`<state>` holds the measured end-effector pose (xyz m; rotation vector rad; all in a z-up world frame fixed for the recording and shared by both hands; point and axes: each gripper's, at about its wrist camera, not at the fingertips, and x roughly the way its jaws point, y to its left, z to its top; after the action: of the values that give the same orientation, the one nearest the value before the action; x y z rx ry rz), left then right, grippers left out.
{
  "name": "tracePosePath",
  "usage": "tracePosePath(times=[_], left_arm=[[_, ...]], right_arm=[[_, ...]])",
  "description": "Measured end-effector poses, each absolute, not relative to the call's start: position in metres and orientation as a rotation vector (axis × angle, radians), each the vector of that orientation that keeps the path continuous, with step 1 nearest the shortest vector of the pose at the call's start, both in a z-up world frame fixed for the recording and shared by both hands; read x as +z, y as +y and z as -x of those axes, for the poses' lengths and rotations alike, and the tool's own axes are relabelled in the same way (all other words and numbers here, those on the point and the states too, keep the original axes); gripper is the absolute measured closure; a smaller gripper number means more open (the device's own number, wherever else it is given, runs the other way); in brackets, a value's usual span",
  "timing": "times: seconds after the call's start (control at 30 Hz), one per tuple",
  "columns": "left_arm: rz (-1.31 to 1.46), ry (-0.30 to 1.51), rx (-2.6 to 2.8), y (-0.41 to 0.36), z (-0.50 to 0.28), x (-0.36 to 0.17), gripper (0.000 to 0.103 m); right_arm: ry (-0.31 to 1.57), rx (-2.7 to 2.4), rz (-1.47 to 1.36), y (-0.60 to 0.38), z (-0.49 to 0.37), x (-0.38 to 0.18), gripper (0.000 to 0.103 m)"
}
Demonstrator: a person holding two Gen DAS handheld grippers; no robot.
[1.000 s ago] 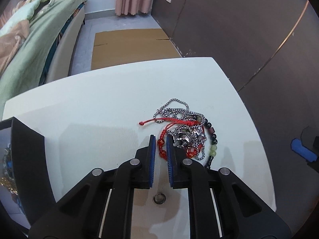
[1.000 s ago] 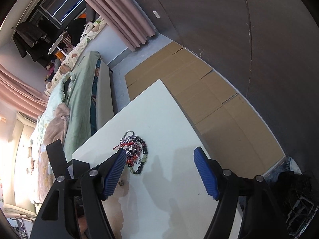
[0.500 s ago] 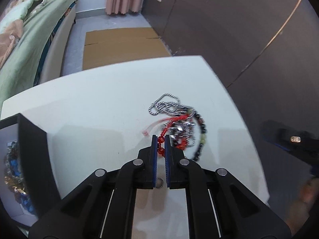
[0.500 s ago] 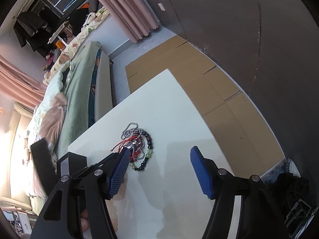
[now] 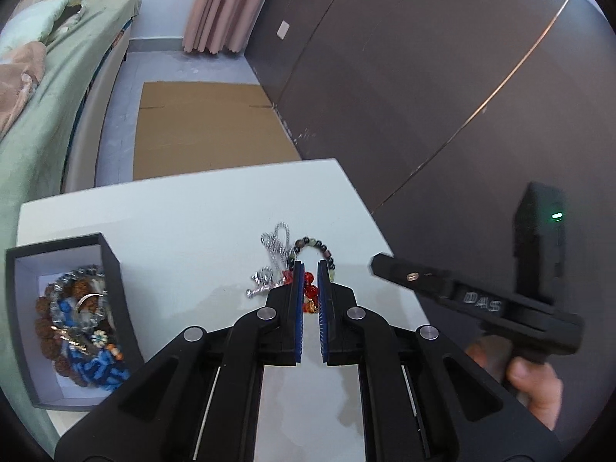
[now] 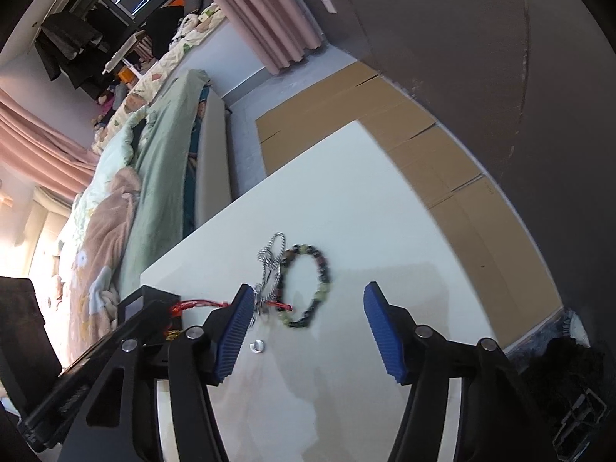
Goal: Organize jewelry
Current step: 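Carry the red bracelet and silver chains into the black box with both tools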
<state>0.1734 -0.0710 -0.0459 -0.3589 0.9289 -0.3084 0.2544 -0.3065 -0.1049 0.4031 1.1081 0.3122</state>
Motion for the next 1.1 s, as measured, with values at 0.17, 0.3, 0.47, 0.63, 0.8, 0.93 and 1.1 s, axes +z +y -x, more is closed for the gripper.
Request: tracePosePath(times=[0.17,0.3,0.47,0.63,0.8,0.93,1.1], left_arm=[[0.397,0.884,-0.318,-0.053,-0.167,-0.026,0.096],[0.405,0.841,-0.331,-0.043,-0.158,-0.011,0.096],[0.439,0.799,-0.335,-0.027,-0.151,0.003,0.096],[0.457,0.756,-0.330,-0.015,-0.143,0.016,0.096],[0.476,0.703,-0.321,0.001,-0.131,0.034,0.096],[0.481,0.688,-0.315,0.007,-0.127,0.039,0.096],[0.484,0.682,-0.289,0.017,-0.122,0.038,0.096]], right_arm=[[1.132,0.359,-0.415,-0.289,-0.256,-0.110,0.051],[1.140,0.368,-0.407,-0.278,-0.255,-0.111,0.052],[1.149,0.388,-0.407,-0.270,-0.254,-0.112,0.052],[1.171,0.410,-0.399,-0.257,-0.254,-0.117,0.053],[1.195,0.436,-0.356,-0.237,-0.251,-0.120,0.055],[1.223,0.442,-0.311,-0.220,-0.251,-0.127,0.055],[1.245,0.415,-0.212,-0.193,-0.252,-0.140,0.058]])
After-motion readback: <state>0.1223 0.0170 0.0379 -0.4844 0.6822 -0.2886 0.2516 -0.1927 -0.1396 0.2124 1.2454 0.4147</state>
